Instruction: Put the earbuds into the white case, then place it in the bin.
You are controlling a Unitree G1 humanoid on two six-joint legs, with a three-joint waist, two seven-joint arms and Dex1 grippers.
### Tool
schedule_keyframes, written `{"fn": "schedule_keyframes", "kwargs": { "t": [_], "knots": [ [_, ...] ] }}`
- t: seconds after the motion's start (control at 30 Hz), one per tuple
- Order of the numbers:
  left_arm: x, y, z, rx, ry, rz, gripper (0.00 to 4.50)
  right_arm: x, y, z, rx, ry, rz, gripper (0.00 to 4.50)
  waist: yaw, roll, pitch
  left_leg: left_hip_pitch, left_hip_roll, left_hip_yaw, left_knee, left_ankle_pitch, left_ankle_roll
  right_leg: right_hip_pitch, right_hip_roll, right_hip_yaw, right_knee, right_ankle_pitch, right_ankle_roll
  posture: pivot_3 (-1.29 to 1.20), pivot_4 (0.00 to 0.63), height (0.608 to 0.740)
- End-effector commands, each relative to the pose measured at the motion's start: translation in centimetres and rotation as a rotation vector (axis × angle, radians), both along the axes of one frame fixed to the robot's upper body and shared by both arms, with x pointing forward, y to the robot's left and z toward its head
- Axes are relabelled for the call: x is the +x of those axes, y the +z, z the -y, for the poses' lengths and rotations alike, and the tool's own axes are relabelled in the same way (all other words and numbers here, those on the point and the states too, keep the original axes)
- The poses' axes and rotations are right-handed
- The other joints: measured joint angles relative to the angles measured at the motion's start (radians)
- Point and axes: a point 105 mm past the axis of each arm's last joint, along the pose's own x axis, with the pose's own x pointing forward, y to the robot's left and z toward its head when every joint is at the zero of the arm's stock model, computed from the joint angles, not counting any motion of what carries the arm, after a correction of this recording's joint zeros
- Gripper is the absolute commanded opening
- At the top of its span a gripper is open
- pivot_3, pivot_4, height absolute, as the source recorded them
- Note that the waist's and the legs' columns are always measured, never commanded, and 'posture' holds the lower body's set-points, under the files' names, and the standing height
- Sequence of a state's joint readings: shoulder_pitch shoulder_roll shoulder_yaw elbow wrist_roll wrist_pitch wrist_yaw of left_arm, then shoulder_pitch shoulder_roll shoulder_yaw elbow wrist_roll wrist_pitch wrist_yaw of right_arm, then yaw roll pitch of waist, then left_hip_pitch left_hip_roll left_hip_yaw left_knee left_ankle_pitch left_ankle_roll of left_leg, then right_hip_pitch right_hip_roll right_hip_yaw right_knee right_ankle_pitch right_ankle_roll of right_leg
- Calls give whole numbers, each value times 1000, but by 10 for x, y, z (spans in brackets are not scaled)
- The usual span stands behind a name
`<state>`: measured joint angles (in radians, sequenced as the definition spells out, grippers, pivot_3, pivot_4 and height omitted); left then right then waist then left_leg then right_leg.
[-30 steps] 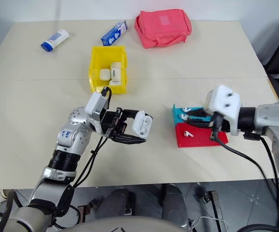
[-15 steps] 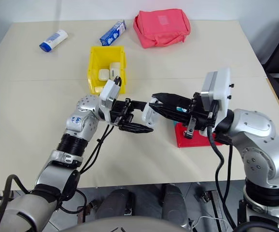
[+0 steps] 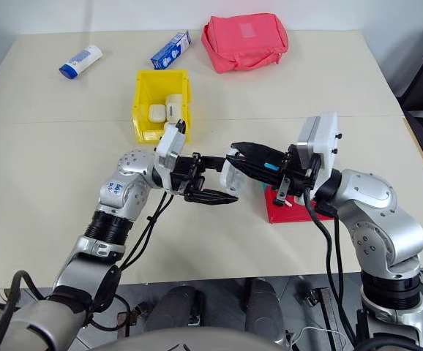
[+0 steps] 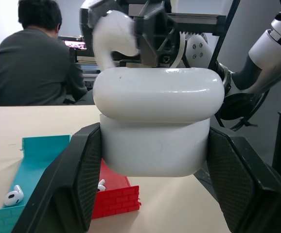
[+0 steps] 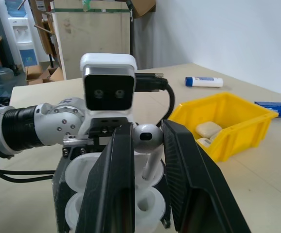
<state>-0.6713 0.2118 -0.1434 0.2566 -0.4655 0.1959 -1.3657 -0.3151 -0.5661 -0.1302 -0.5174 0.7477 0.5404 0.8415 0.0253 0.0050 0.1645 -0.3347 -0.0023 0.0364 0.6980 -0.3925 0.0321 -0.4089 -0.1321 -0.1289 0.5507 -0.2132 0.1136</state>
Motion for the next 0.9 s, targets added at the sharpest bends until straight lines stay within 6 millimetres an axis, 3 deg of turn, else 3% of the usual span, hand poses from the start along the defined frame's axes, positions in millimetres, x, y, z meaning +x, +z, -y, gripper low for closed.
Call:
{"fn": "schedule_keyframes", "kwargs": {
  "t": [0.03,0.23,0.9],
  "knots": [
    [-1,11,-2,-43,15,35,2792,-7,11,1,29,17,55,454,1,0,0,0,0,0,0,0,0,0,0,0,0,0,0,0,150,740],
    [2,24,0,-91,28,42,2792,-9,4,-3,33,40,30,454,1,0,0,0,0,0,0,0,0,0,0,0,0,0,0,0,150,740],
    [-11,31,6,-91,-5,38,2792,-1,-22,-3,17,60,-16,454,1,0,0,0,0,0,0,0,0,0,0,0,0,0,0,0,150,740]
  ]
}}
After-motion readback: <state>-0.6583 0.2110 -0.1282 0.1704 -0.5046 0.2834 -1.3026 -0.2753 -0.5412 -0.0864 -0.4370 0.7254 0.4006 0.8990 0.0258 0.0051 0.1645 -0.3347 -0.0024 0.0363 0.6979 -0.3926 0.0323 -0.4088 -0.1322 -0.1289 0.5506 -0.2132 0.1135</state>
